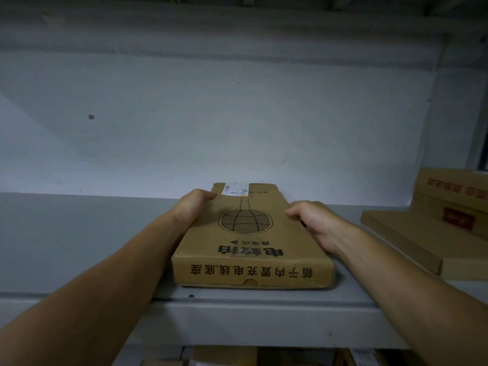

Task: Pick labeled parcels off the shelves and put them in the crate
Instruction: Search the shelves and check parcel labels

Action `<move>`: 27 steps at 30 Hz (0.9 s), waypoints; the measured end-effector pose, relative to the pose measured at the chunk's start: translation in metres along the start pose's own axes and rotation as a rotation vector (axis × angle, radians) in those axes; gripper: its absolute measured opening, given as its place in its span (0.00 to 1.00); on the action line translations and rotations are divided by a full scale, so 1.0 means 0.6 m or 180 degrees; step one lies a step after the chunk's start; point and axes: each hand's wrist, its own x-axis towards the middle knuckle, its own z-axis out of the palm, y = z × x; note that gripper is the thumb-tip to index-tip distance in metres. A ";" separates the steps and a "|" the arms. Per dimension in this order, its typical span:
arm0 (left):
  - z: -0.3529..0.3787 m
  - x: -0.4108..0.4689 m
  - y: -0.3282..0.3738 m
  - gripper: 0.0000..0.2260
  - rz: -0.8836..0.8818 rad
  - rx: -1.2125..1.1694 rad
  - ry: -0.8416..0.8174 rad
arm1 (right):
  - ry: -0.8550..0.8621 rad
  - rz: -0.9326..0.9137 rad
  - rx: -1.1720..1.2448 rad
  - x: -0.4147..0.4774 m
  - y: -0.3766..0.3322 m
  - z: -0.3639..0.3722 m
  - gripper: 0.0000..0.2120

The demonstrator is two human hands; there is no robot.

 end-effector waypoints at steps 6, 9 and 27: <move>0.002 -0.006 -0.001 0.14 0.0040 -0.0075 0.0023 | -0.0021 -0.0041 -0.0063 -0.001 0.004 0.002 0.12; 0.005 -0.007 -0.004 0.11 0.0024 -0.0243 -0.0024 | -0.0032 -0.0078 -0.0064 -0.009 0.003 0.002 0.10; 0.014 -0.063 0.043 0.07 0.1509 0.0313 0.0055 | 0.0473 -0.0713 0.0092 -0.077 -0.014 -0.035 0.15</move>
